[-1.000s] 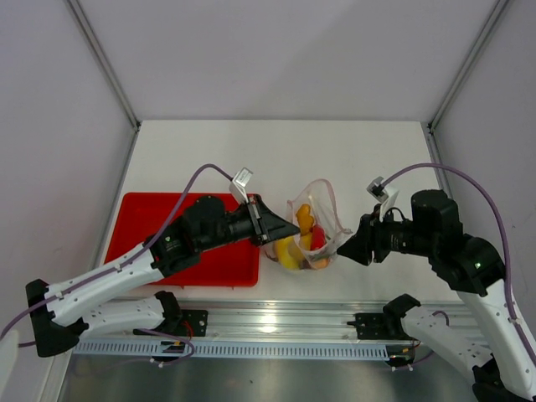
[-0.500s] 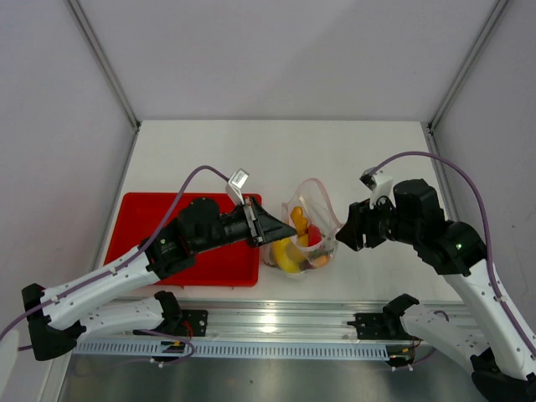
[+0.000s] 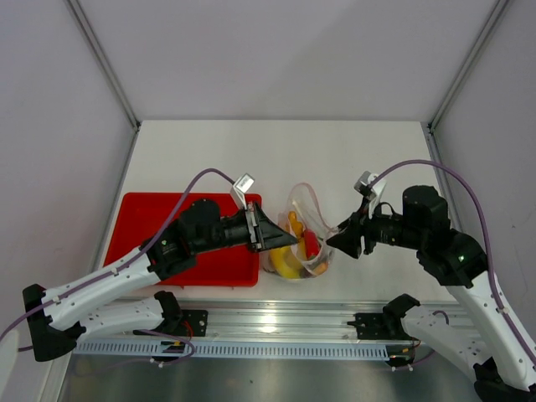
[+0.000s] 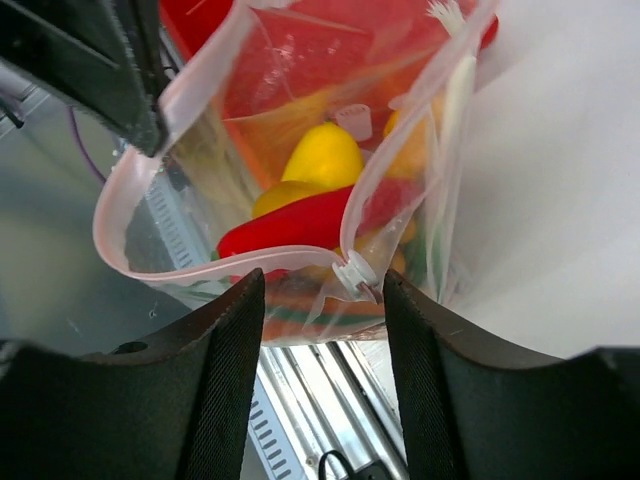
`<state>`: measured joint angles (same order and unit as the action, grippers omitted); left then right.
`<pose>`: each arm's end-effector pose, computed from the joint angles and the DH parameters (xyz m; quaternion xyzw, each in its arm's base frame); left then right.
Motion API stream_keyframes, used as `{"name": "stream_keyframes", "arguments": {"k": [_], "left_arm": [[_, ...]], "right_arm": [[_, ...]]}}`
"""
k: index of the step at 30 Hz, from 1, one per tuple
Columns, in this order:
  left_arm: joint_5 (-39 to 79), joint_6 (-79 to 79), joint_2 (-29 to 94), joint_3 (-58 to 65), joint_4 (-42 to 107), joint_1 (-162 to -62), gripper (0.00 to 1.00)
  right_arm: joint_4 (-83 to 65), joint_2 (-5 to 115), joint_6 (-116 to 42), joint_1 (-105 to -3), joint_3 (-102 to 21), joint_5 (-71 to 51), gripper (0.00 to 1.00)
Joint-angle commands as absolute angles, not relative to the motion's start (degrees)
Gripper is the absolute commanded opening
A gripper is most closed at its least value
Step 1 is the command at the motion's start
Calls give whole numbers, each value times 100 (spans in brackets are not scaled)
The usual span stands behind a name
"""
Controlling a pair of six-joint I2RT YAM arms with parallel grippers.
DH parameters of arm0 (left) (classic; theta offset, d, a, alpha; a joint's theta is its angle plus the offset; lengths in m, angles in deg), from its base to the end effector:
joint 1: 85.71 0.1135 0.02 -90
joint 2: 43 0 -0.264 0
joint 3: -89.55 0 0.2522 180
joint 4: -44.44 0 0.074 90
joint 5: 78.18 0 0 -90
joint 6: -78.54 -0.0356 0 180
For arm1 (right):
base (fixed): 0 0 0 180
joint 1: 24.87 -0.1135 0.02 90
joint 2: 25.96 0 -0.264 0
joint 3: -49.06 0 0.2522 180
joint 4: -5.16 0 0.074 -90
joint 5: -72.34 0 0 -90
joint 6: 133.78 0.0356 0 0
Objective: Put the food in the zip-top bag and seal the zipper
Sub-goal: Adjust the zipper food storage bag at the center of the board.
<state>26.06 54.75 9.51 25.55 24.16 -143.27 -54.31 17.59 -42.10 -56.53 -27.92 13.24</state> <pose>0.1072 -0.1851 0.3566 0.0236 0.7573 -0.6140 0.2213 0.1037 0.0854 0.3884 -0.3478 0.7533 0.3629 0.4242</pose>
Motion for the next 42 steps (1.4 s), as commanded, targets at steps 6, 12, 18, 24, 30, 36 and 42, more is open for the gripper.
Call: {"name": "stream_keyframes", "arguments": {"k": [6,12,18,24,30,36,42], "left_arm": [[2966,5287,965,2656,2796,-14284,1],[3002,5270,939,2604,2805,-14284,1],[3010,5278,877,2648,2796,-14284,0],[3037,5296,877,2727,2822,-14284,1],[3002,5313,833,2736,2831,-14284,1],[2861,5340,728,2823,2770,-14275,1],[2545,5393,438,2946,2524,-14258,1]], "right_arm": [[-5017,1737,-4659,-5669,-2702,2215,45],[-4938,1728,-4632,-5669,-2552,2093,42],[-4850,1720,-4677,-5678,-2499,1724,42],[-4753,1869,-4685,-5686,-2499,1793,40],[-4657,1887,-4606,-5687,-2456,2084,26],[-4578,1808,-4510,-5686,-2456,2373,8],[-4551,1658,-4387,-5678,-2412,2400,0]]}}
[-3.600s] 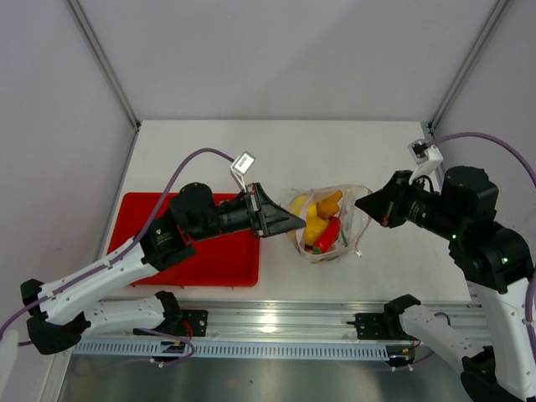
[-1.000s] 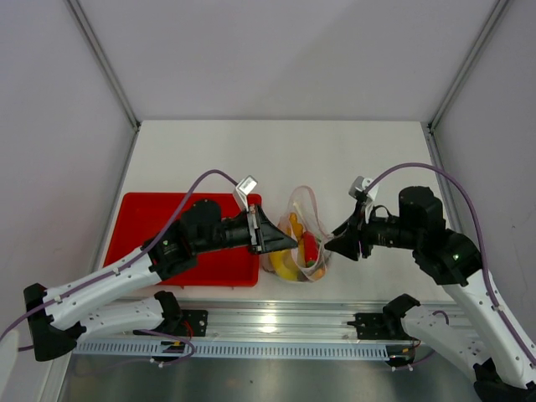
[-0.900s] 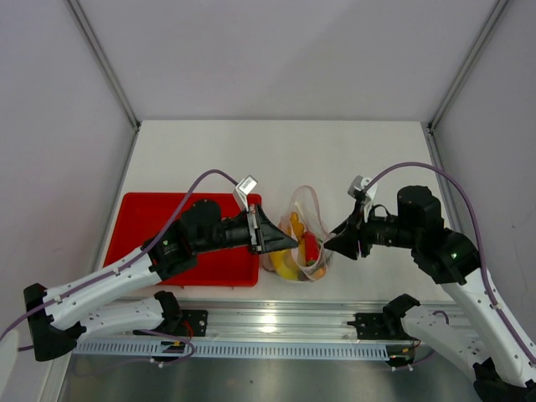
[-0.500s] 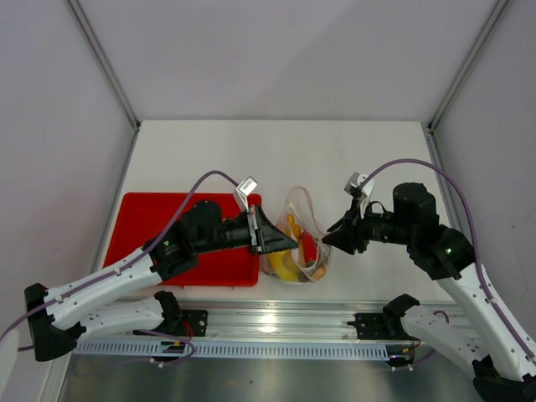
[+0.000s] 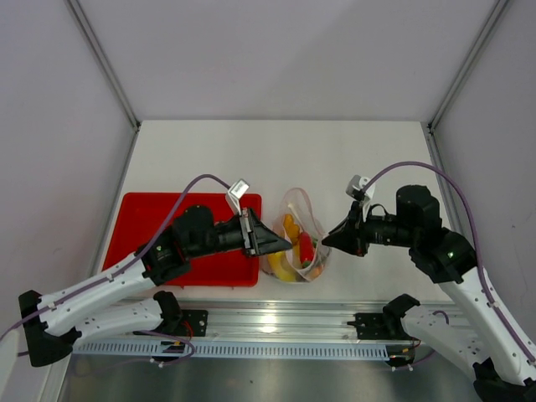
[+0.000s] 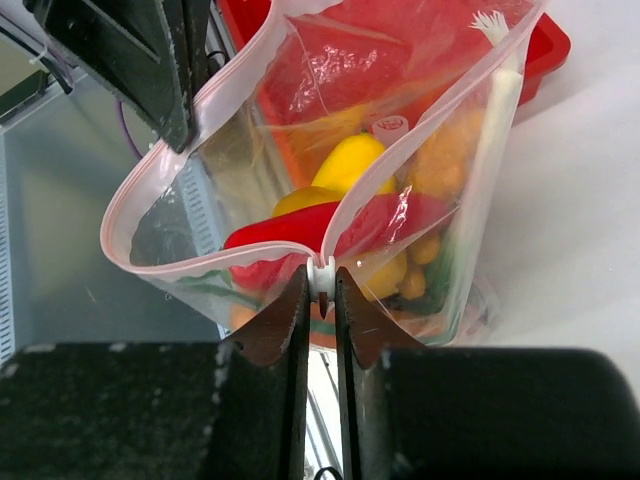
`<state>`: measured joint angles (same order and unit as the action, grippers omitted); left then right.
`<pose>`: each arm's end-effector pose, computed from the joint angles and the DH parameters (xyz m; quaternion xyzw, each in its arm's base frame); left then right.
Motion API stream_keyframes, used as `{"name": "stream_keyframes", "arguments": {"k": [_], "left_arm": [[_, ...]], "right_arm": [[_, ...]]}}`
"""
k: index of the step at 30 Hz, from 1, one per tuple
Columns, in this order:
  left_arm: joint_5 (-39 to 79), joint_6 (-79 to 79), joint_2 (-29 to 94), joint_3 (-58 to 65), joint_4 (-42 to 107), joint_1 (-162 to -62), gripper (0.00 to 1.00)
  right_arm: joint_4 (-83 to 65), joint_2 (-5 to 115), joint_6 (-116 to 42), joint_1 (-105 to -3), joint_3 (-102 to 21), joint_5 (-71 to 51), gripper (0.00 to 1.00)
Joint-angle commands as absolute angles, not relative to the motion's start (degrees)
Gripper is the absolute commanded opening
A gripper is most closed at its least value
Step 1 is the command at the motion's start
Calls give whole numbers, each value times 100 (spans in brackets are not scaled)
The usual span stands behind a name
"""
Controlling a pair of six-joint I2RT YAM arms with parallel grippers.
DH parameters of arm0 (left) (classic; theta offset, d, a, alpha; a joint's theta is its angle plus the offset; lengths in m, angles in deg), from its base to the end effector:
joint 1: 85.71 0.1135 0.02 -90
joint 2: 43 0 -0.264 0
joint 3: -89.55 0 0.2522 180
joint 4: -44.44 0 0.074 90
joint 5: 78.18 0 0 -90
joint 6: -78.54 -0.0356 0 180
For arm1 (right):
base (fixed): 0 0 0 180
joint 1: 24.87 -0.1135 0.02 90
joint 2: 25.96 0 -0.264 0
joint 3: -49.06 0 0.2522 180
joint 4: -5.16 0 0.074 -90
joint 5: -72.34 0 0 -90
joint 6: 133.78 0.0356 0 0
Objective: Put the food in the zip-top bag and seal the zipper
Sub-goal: Adjust the zipper food storage bag at the center of the board.
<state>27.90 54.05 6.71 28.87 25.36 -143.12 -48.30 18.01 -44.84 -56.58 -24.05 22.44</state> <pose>0.1016 -0.1772 0.3476 0.0386 0.7525 -0.6205 0.2172 0.1092 0.0944 0.3779 -0.4010 0.7048 0.4124 0.4152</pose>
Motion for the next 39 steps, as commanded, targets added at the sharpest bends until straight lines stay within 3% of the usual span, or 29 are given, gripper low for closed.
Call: {"name": "stream_keyframes", "arguments": {"k": [1,5,8,9,13,14,19,24,39], "left_arm": [[2501,5384,377,3016,2506,-14240,1],[2307,4825,104,3035,2427,-14231,1],[2368,3650,156,2537,2225,-14231,13],[2386,3357,182,2412,2155,-14231,22],[2500,2213,270,1682,1961,-14240,40],[2492,1837,279,1490,1883,-14240,48],[2544,676,297,821,1846,-14257,72],[3545,-363,542,486,2067,-14336,99],[5893,-3123,2080,-225,2304,-14767,100]], "right_arm": [[-4569,1623,-4265,-5678,-2412,2383,0],[-4814,1561,-4150,-5686,-2464,2111,0],[-5244,1631,-4079,-5686,-2718,1961,0],[-5376,1658,-4070,-5678,-2824,1726,0],[-6192,1886,-3939,-5686,-3403,933,0],[-6299,1947,-3895,-5678,-3657,880,0],[-6651,2124,-3701,-5687,-4239,1134,0],[-6616,2150,-3639,-5687,-4459,1178,0],[-7162,2590,-4000,-5704,-5321,2408,0]]}}
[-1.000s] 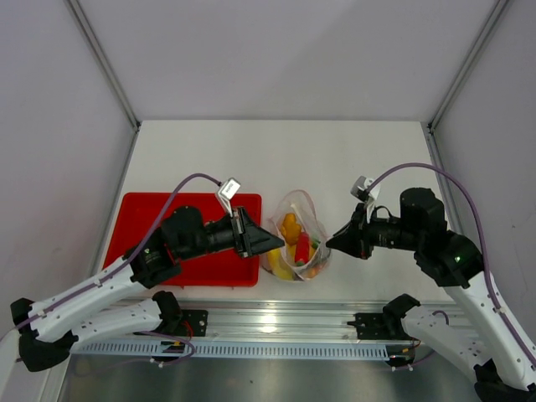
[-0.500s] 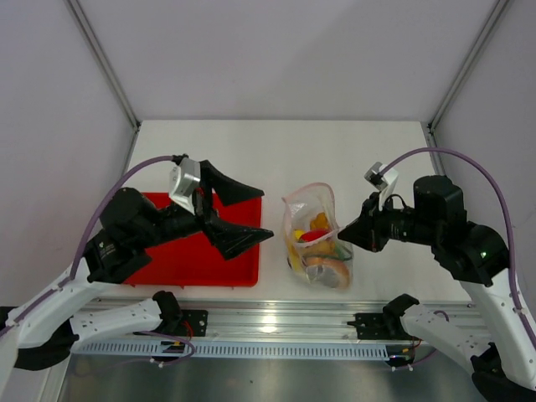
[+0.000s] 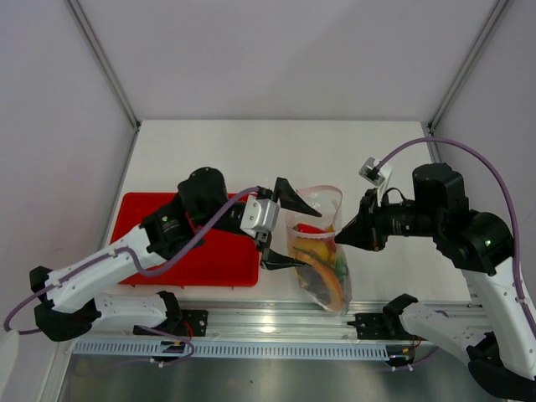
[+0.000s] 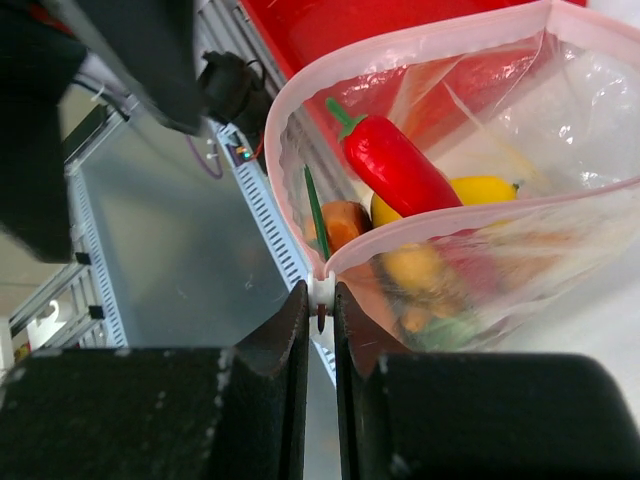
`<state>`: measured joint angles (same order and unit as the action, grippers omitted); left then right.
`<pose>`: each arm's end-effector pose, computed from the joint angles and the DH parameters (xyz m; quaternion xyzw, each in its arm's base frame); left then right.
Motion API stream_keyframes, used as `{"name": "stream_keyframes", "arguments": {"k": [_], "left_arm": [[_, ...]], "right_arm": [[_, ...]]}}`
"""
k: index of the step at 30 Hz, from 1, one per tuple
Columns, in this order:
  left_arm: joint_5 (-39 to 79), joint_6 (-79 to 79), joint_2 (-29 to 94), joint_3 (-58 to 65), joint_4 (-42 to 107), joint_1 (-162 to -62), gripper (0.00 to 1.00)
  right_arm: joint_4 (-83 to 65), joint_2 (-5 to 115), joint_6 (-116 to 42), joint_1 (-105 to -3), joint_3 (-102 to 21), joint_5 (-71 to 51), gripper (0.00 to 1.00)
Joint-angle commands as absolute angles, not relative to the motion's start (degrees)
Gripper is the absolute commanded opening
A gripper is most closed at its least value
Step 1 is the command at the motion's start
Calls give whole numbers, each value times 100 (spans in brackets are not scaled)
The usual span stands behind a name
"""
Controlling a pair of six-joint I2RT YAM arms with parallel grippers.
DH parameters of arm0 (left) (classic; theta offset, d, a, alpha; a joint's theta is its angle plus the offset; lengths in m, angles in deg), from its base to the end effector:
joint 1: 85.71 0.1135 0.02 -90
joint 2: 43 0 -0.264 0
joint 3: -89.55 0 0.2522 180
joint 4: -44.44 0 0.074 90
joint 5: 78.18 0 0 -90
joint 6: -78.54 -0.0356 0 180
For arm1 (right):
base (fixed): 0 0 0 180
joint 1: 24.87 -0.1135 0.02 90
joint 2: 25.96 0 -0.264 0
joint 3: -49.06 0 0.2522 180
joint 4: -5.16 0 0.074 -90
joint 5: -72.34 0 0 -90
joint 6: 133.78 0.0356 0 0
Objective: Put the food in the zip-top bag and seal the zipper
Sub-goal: Adjust the zipper food storage bag at the center of the board.
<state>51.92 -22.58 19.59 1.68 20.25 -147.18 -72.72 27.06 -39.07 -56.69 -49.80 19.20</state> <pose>0.0886 -0.2110 0.4575 0.5867 0.3854 -0.5025 0.5047 0.0939 0.0834 0.4510 -0.3434 0.7709 0.4067 0.3498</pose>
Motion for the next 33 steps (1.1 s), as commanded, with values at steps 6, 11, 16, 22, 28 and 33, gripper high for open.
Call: {"name": "stream_keyframes", "arguments": {"k": [6,11,16,22,28,33], "left_arm": [[6341,-3361,3065,-1157,1373,-14759,99],[6954,-3300,3670,-1666,916,-14688,99],[7483,-3387,4409,-2712,-367,-14600,94],[7985,-3449,4849,-2880,-876,-14521,91],[7652,-3458,4973,-2740,-1203,-14521,81],[7116,-3116,4429,-1734,-572,-14468,69]], "right_arm": [[-7205,2528,-4061,-5774,-5277,2637,0],[-7223,2511,-4070,-5810,-5268,2593,0],[-7179,2467,-4052,-5818,-5277,2620,0],[-7205,2414,-4052,-5827,-5250,2506,0],[-7223,2405,-4052,-5827,-5250,2356,0],[-7258,2379,-4061,-5827,-5171,2137,0]]}}
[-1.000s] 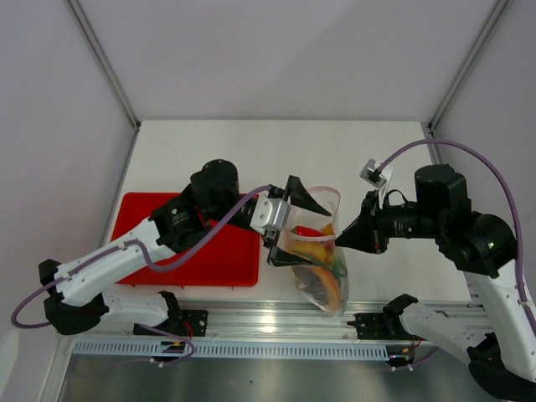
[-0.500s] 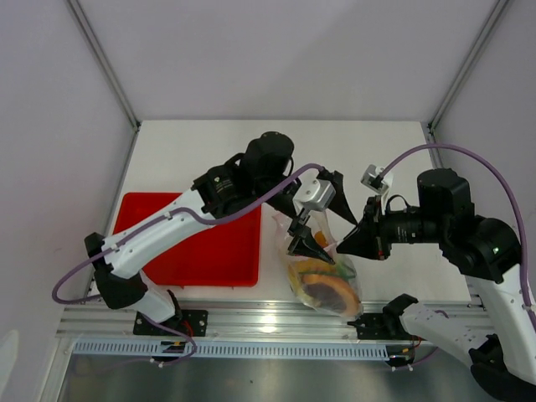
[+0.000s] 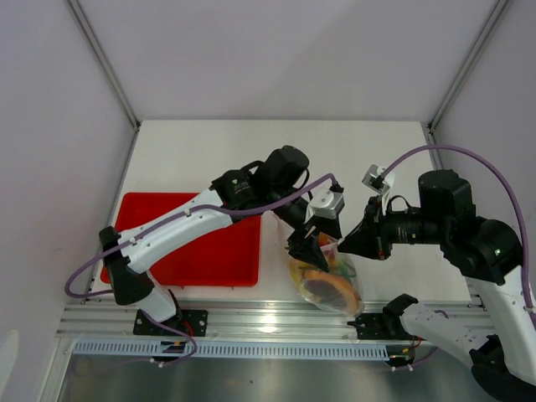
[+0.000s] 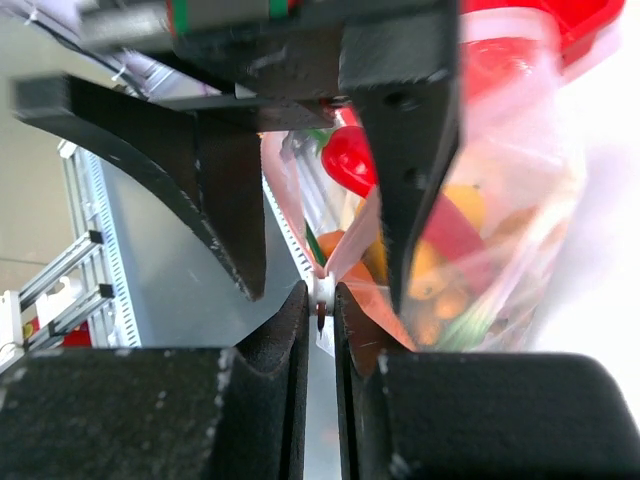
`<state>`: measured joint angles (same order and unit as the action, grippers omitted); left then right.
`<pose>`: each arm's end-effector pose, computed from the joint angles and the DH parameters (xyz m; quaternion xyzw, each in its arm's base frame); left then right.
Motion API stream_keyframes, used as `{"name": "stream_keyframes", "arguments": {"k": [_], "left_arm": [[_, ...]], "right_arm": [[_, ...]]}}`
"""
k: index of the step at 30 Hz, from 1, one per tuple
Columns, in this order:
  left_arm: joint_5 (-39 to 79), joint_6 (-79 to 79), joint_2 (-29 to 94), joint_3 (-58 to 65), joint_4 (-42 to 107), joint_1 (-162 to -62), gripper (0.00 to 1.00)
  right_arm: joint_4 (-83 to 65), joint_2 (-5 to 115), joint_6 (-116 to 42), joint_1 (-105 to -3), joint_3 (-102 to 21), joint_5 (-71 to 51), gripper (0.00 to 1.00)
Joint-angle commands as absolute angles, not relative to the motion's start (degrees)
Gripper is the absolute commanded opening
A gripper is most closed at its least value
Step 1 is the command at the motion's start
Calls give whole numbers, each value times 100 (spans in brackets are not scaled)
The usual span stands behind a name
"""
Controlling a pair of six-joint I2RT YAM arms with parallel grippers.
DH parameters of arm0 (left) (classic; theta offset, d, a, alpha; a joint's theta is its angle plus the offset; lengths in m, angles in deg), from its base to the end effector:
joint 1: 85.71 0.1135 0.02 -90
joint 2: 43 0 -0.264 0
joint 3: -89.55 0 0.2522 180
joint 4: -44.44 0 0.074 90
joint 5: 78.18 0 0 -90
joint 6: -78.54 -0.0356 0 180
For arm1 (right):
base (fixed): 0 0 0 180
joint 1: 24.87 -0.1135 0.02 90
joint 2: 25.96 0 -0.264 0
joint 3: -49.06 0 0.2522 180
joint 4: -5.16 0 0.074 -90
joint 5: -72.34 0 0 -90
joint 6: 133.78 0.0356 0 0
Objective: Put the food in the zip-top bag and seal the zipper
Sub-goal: Adjust the zipper food storage bag at the center of the board.
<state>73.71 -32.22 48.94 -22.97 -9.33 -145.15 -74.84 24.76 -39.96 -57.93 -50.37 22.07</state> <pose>0.1463 -0.3096 0.4163 0.6730 0.4195 -0.5619 0.2352 0.0764 0.0768 0.4547 -0.3681 0.7511 0.4268 0.3437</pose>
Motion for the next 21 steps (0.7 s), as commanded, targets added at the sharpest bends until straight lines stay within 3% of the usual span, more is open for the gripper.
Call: {"name": "stream_keyframes", "arguments": {"k": [1,16,19,21], "left_arm": [[6941,-3046,4297,-1581,-405,-14468,68],[5884,-2131,3540,-780,-25,-14451,35],[5867,-1947,3522,-683,53,-14494,38],[5649,-1902,3479,-604,71,-14547,47]], "right_arm": [[-7267,2370,-4053,-5827,-5145,2076,0],[-6819,2317,-3754,-5827,-4609,2013,0],[-6652,2317,-3587,-5827,-4574,1987,0],[-6573,2308,-3490,-5827,-4556,1944,0]]}}
